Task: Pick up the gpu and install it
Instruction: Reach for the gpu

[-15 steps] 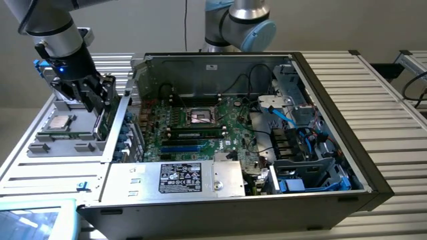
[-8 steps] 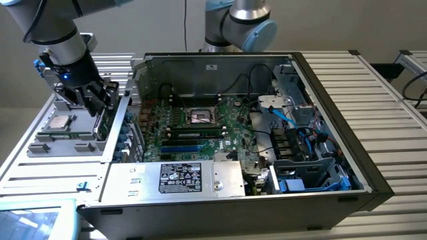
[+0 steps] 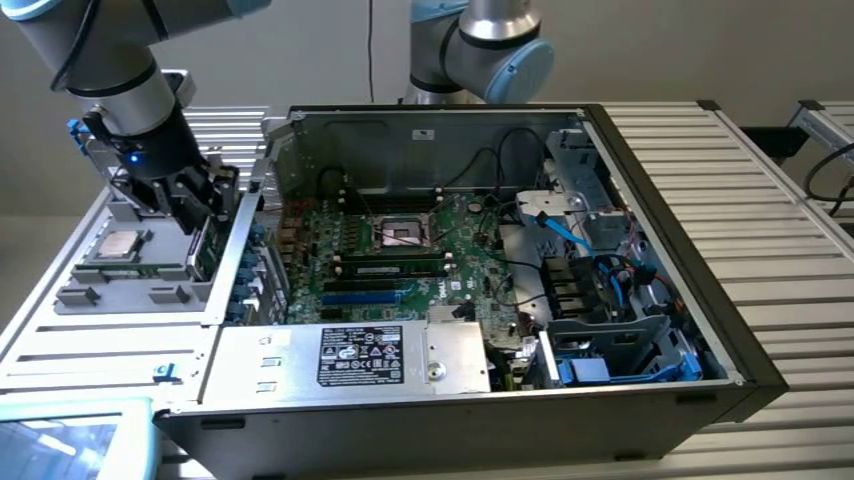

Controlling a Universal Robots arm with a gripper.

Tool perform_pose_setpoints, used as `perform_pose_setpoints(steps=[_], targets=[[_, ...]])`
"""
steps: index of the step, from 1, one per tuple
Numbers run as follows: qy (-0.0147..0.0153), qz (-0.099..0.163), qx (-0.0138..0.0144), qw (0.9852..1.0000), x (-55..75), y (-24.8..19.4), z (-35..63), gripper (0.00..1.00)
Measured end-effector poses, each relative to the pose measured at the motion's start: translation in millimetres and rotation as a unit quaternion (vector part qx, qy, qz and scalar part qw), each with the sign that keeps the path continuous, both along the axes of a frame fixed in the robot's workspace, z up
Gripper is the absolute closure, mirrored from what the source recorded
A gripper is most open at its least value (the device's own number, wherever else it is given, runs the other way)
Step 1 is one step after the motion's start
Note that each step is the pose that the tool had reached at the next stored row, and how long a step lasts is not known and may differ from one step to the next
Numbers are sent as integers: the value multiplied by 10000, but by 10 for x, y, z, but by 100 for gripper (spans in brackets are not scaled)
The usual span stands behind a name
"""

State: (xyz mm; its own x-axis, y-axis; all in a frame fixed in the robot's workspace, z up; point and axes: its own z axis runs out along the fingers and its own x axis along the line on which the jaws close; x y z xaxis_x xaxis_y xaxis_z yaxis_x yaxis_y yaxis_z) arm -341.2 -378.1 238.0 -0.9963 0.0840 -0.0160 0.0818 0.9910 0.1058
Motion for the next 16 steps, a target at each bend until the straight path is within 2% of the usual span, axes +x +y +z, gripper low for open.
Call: perform_pose_setpoints(steps=[4, 10, 11, 12, 13, 14, 16], targets=[[0, 0, 10, 10000, 0, 0, -16, 49], [1, 0, 11, 10000, 0, 0, -17, 49], [1, 0, 11, 10000, 0, 0, -16, 58], [1, 0, 11, 10000, 0, 0, -17, 58], [1, 0, 11, 10000, 0, 0, -16, 64], [0, 0, 11, 10000, 1, 0, -17, 64], [1, 0, 11, 10000, 0, 0, -16, 72]])
